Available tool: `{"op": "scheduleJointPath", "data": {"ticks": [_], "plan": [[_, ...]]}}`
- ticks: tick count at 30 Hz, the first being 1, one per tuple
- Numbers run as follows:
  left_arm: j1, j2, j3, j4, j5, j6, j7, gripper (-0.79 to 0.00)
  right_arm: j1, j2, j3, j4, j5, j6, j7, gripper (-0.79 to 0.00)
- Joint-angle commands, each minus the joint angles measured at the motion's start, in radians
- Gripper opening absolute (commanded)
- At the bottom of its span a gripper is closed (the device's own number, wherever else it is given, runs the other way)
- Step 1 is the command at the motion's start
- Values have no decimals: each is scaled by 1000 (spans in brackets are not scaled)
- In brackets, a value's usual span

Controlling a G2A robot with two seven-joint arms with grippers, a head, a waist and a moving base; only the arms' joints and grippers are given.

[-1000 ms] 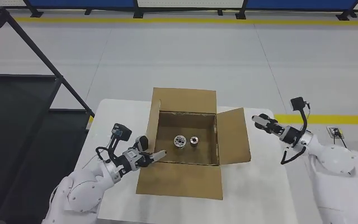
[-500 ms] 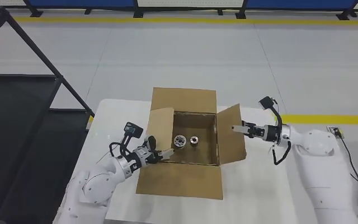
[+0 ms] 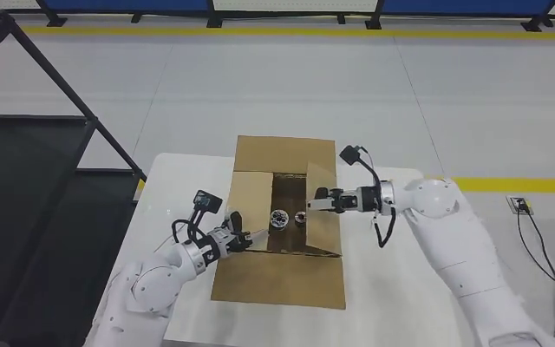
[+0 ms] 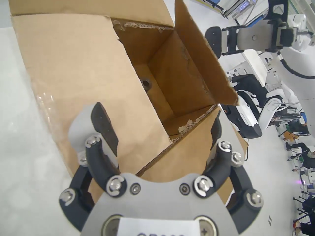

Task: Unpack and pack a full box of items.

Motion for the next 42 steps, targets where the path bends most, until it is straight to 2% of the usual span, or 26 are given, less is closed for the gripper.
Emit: {"op": "scheduleJointPath", "data": {"ticks": [1,7,16,31,37,42], "plan": [[7,2,-9,-4,-6,1,7,0,27,-13,-37,49,3,-18,-16,0],[22,9,-25,-6,-17,6,3,0,79,-51,-119,162,26,-55,-35,0],[6,12,-7,13,-26,31,9,0,130,-94,-198,282,1,-78,-97,0],[0,16,14,28,-24,75,44,0,163,-127,-239,367,-1,-127,-119,0],[21,21,-11,-22,-41,62,74,0,170,-123,-225,367,11,-163,-133,0],[83,35,-110,-132,-90,26,85,0,169,-101,-195,328,8,-191,-161,0]]}}
